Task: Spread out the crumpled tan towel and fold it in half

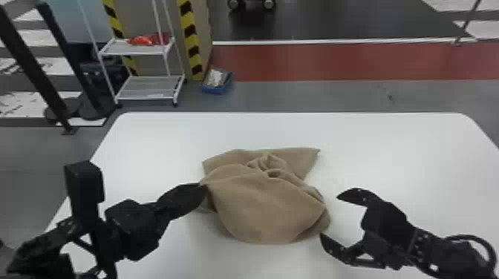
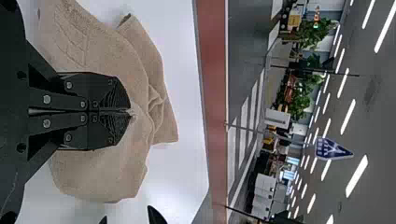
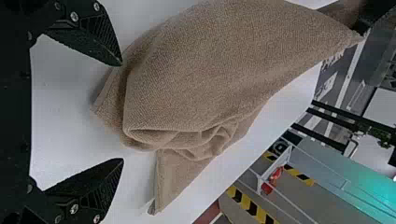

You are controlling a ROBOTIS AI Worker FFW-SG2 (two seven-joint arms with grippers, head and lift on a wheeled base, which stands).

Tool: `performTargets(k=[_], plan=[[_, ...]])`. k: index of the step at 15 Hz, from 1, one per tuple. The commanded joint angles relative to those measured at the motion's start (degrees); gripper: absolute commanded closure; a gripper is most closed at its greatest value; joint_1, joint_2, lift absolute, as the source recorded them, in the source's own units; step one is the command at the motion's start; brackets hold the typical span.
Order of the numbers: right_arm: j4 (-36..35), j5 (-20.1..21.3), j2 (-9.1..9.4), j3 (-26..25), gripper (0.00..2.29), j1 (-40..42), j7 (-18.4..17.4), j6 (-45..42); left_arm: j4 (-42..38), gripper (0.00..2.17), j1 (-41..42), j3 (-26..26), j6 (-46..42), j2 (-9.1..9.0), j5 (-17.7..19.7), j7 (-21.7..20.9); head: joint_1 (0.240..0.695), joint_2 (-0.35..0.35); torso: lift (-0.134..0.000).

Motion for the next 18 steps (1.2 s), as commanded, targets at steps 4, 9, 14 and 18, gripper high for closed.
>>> performTargets(k=[4,9,14,18], plan=[[0.4,2.9,-1.1,-0.1,0.19,-1.7,4.1,1.5,0.0,1.89,0.0,-0.1,0.1,-0.24,0.1,0.0,0.695,0.065,-0.12],[5.4,3.9,-1.27,0.6,0.26,-5.7,6.7,4.0,0.1,1.89,0.0,-0.2,0.1,-0.24,0.3,0.0,0.695,0.053,-0.12],[8.5,3.3,-0.66,1.8,0.43,-7.9,5.5,3.6,0.0,1.89,0.2,0.0,0.1,-0.24,0.5,0.0,0.695,0.056,-0.12],[8.9,3.2,-0.48,2.3,1.56,-8.3,4.8,2.7,0.0,1.89,0.4,0.1,0.1,-0.24,0.8,0.0,0.695,0.075,-0.12]])
